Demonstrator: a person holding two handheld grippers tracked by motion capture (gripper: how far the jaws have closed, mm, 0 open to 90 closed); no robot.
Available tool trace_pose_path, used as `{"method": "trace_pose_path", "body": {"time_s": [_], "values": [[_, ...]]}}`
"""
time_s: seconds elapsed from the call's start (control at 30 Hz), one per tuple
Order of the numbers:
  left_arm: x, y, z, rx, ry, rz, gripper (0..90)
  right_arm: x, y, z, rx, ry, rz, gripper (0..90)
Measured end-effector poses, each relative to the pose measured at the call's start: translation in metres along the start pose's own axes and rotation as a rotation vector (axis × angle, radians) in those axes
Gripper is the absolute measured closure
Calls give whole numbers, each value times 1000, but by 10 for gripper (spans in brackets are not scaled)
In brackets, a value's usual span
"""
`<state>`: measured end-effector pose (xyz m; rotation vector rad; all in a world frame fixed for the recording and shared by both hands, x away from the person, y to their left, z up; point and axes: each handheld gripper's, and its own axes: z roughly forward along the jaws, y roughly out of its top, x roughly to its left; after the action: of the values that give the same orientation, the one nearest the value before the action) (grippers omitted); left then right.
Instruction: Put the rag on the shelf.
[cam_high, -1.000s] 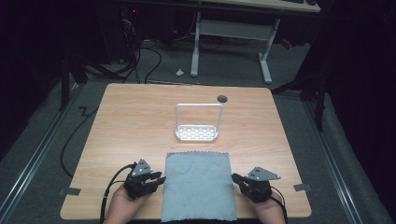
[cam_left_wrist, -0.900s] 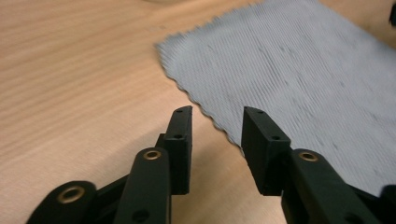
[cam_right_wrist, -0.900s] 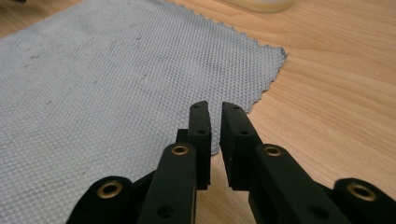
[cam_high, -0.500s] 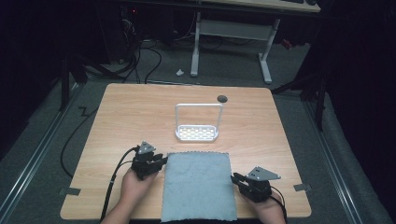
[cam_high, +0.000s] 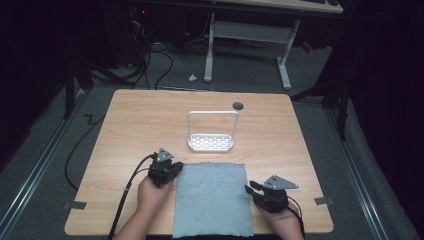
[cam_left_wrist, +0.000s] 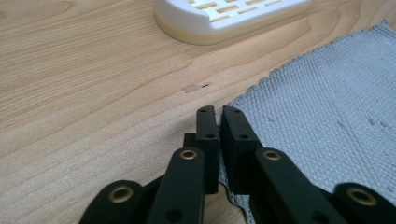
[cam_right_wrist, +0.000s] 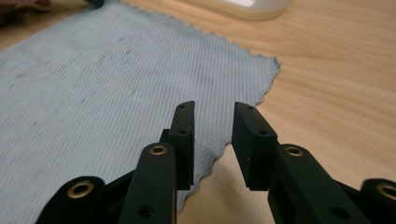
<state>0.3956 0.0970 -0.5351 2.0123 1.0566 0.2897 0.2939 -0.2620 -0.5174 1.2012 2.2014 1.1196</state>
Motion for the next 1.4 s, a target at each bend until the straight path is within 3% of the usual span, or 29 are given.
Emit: {"method": "trace_pose_path", "body": {"time_s": [0.03, 0.07, 0.17, 0.23, 0.3, 0.4, 0.53, 0.77, 1.0, 1.1, 1.4], "values": [[0, 0, 0, 0, 0, 0, 881, 0, 0, 0, 0, 0, 0, 702], [2, 0, 0, 6, -15, -10, 884, -4, 11, 5, -7, -22, 48, 700], [2, 0, 0, 6, -15, -7, 886, -10, 25, 16, -3, -59, 49, 698], [1, 0, 0, 3, -13, 0, 886, -18, 34, 28, 14, -55, 108, 696], [2, 0, 0, 4, -19, -5, 886, -22, 42, 40, 34, -83, 81, 696], [4, 0, 0, 7, -32, -16, 886, -29, 48, 58, 81, -96, 87, 696], [4, 0, 0, 7, -37, -18, 886, -33, 48, 68, 113, -109, 89, 697], [5, 0, 0, 7, -44, -29, 886, -26, 43, 71, 123, -120, 45, 772], [5, 0, 0, 8, -45, -27, 887, -23, 42, 71, 116, -105, 48, 886], [4, 0, -1, 8, -36, -18, 890, -22, 41, 71, 111, -97, 42, 893], [1, 0, -5, -22, -42, 12, 891, -21, 35, 49, -1, -73, 62, 892]]}}
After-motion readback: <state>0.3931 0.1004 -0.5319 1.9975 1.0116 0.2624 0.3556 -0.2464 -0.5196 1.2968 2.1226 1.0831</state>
